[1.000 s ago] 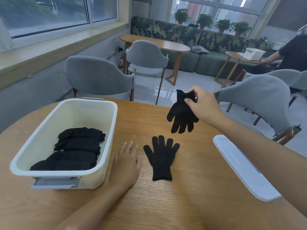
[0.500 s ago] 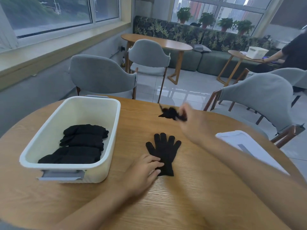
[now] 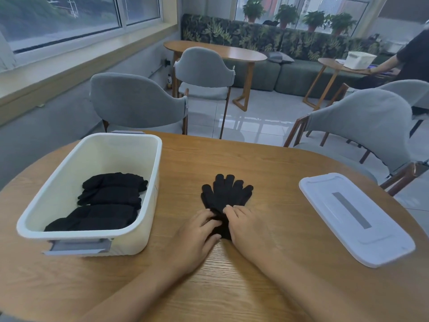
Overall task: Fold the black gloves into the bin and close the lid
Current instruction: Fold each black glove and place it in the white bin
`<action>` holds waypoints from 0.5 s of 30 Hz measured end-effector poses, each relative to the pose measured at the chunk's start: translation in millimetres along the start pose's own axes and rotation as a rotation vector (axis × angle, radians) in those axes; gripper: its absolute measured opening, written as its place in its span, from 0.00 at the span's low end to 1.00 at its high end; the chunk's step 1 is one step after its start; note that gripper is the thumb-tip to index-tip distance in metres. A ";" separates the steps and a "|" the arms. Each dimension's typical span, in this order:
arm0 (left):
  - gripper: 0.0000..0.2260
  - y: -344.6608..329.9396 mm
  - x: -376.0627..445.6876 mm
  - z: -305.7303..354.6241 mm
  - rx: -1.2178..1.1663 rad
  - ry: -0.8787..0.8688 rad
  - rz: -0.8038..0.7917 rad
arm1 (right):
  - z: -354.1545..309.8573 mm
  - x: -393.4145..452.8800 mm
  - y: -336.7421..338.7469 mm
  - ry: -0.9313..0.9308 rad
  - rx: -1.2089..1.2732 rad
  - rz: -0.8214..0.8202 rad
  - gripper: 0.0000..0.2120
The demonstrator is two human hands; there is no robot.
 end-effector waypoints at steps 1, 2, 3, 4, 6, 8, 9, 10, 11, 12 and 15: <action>0.17 0.4 -1.0 -1.2 -0.006 0.019 0.008 | 1.6 -0.8 -1.2 -0.026 0.013 0.003 0.08; 0.17 0.9 -1.9 -3.0 -0.020 0.043 0.017 | 3.3 -2.2 -2.9 -0.048 0.023 0.005 0.08; 0.17 1.0 -2.2 -5.2 -0.034 0.064 0.026 | 4.8 -4.2 -3.9 -0.064 0.034 0.012 0.08; 0.16 0.5 -2.4 -7.2 -0.044 0.079 0.029 | 6.4 -6.4 -5.0 -0.075 0.047 0.023 0.08; 0.14 -1.2 -1.9 -8.5 -0.042 0.083 0.024 | 8.4 -11.2 -3.8 -0.085 0.078 0.052 0.09; 0.12 -2.5 -1.8 -8.7 -0.034 0.079 0.023 | 8.3 -16.0 -2.6 -0.085 0.090 0.083 0.09; 0.12 -2.4 -1.8 -8.7 -0.032 0.081 0.025 | 7.9 -18.3 -2.5 -0.085 0.089 0.096 0.09; 0.11 -2.4 -1.8 -9.0 -0.031 0.084 0.024 | 7.4 -20.5 -2.2 -0.085 0.084 0.111 0.09; 0.11 -2.4 -1.9 -9.3 -0.030 0.085 0.022 | 7.0 -22.7 -2.8 -0.083 0.077 0.128 0.09; 0.11 -2.3 -2.0 -9.5 -0.027 0.085 0.022 | 6.5 -24.8 -3.0 -0.079 0.070 0.146 0.10; 0.10 -1.2 -2.3 -8.5 -0.015 0.075 0.028 | 3.9 -30.9 -2.0 -0.060 0.059 0.191 0.13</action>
Point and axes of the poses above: each hand's wrist, its own x-axis towards the middle knuckle, its own y-axis out of the back of the hand, z = x × y, the point moved 8 cm from there along x, towards the middle knuckle, and after that the axes turned 10 degrees about -z, right-handed, at the moved point
